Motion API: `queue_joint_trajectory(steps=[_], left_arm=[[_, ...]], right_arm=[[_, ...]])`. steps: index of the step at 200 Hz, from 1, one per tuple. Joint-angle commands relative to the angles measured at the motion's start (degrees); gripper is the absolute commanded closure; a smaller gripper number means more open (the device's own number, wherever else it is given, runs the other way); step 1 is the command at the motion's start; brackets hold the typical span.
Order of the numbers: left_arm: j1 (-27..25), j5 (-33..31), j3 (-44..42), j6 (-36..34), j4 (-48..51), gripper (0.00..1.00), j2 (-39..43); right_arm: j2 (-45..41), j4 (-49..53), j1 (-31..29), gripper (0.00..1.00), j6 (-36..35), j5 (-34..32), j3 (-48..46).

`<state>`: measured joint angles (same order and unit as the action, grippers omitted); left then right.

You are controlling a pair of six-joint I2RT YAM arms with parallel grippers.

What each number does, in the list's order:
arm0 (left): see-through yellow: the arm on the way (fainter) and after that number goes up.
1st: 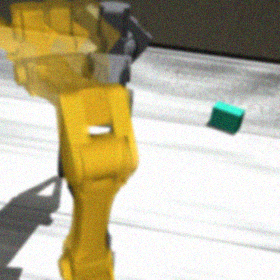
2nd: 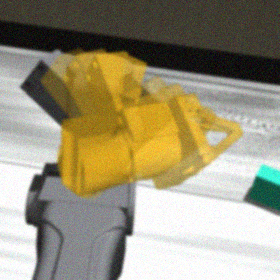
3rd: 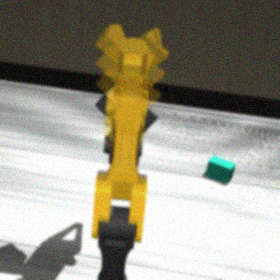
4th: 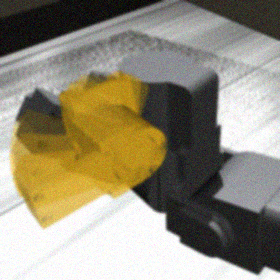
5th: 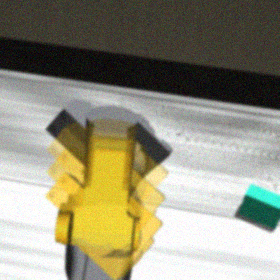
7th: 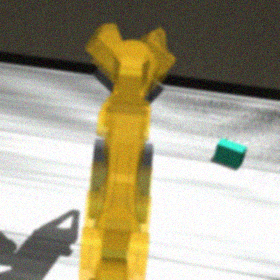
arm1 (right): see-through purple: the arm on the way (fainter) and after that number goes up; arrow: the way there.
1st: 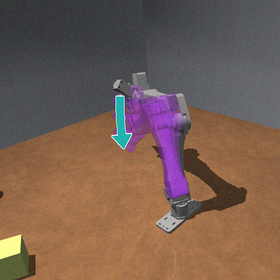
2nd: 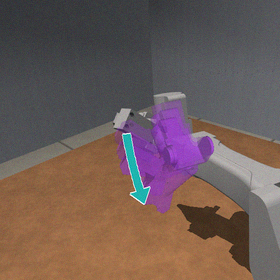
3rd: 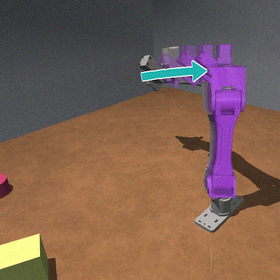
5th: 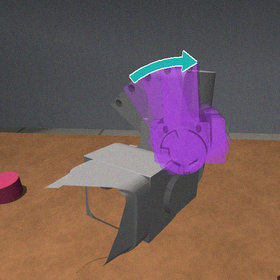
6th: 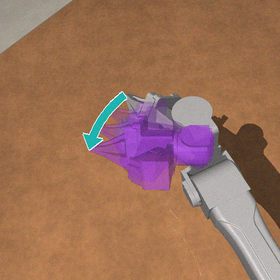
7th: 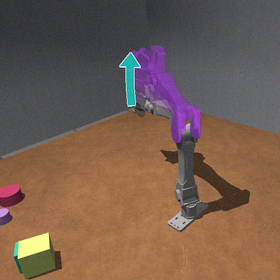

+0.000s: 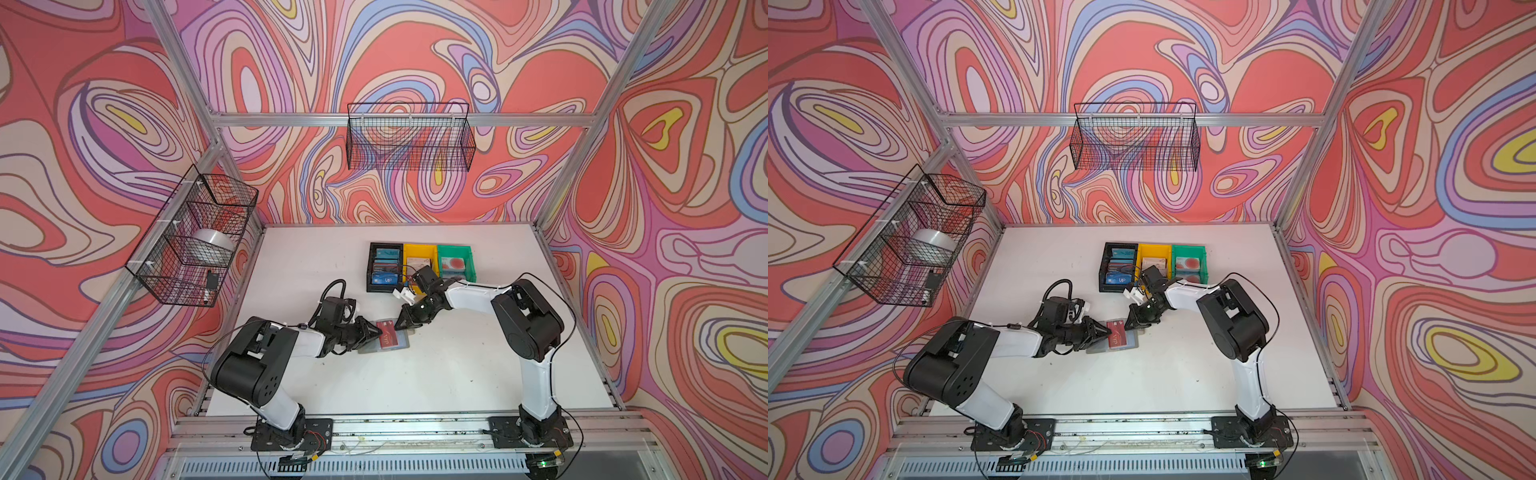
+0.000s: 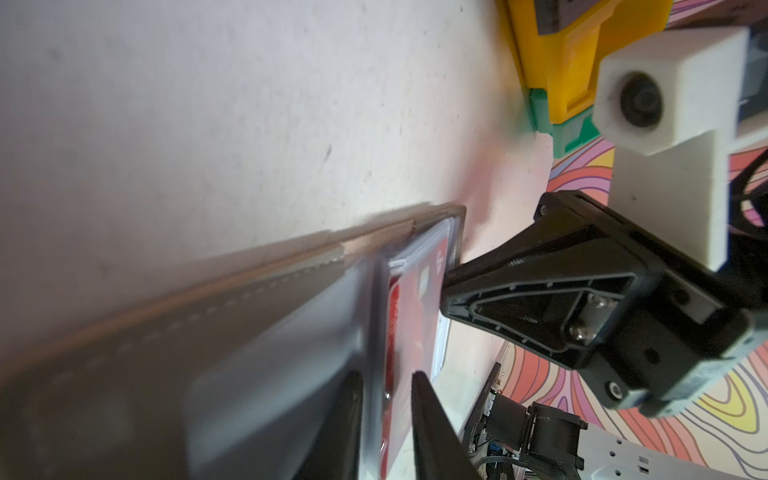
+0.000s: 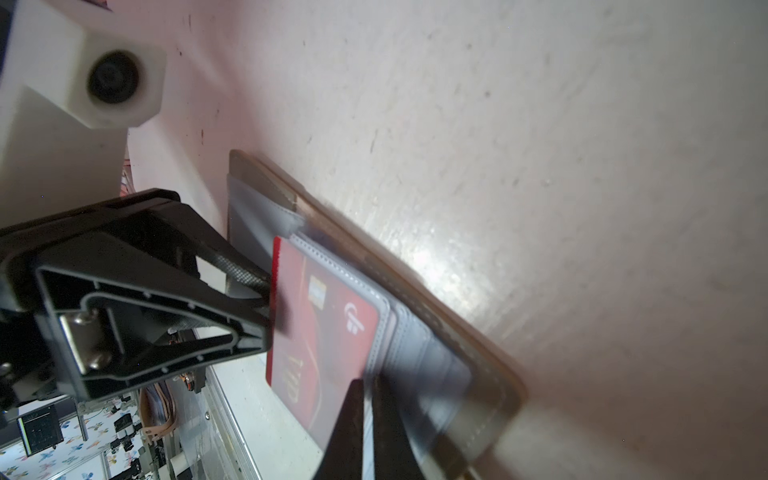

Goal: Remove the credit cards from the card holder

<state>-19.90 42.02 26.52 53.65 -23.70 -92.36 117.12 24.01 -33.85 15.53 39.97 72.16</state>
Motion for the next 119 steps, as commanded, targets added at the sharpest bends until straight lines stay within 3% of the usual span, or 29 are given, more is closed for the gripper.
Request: queue_joint_trajectory(steps=[1,63,80,94,119], left_arm=[[-0.3,0.3,0.7,0.4,-1.1,0.81,-0.8],[-0.3,0.3,-0.3,0.6,-1.8,0.85,0.0],[-0.3,0.1,-0.6,0.6,-1.8,0.90,0.4],[-0.3,0.5,-0.7,0.6,-2.0,1.00,0.6],[-0.3,0.7,-1.1,0.8,-2.3,1.00,1.0]], right_arm=[[2.3,1.7,-0.7,0.90,-0.3,-2.6,-0.6],[2.2,1.8,-0.7,0.89,0.1,-3.0,-1.1],[2.4,1.7,-0.7,0.89,0.5,-2.8,-1.1],[2.6,1.7,-0.7,0.90,0.8,-2.9,-1.1],[2.7,1.7,-0.8,0.90,1.2,-2.7,-1.2]])
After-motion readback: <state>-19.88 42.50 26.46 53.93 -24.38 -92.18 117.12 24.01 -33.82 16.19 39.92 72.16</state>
